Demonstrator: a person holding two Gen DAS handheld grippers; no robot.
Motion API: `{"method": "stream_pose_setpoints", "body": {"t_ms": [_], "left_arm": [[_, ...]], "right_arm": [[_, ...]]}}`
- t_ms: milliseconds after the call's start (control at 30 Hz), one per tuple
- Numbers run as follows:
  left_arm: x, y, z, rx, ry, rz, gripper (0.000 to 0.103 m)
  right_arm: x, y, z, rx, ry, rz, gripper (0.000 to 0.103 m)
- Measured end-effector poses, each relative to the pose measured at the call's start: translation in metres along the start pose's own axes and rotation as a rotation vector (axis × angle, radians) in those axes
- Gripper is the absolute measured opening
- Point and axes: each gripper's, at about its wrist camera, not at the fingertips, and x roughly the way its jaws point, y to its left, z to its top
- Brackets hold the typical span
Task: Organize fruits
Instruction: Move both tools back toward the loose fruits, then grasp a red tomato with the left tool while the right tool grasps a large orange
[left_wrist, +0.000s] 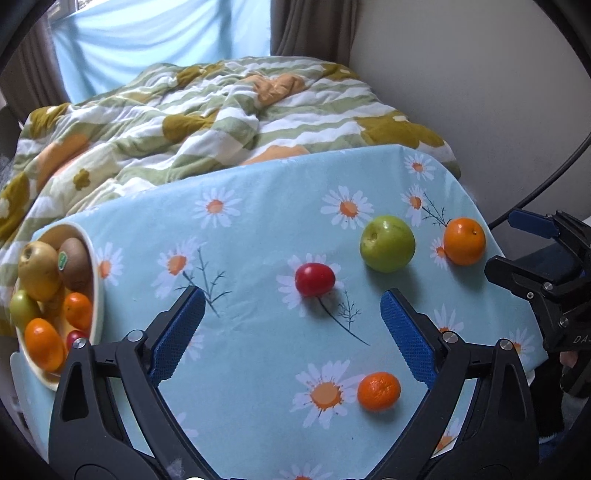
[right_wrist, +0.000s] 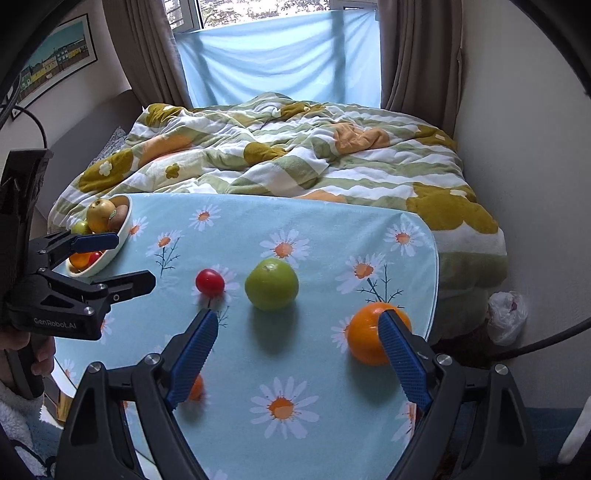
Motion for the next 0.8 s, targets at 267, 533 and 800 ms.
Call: {"method": "stream_pose_setpoints", "body": {"t_ms": [267,533,800], "left_arm": [[0.045,-0.017,0.0,0.019,0.043,-0.005,0.08],[0.068,-0.027,-0.002,0.061,0.06,0.021,0.057],[0.077,-0.029,-0.002,0.083,0.07,0.05,0.042]], "right_arm": [[0.027,-0.027,-0.008,-0.047,0.02,-0.01,0.086],[0.04,-0.041,-0.012,-0.097,0.031,-0.028,0.086],[0.049,-0.046,-0.015,-0.137,0.059,-0.032,0.086]]}}
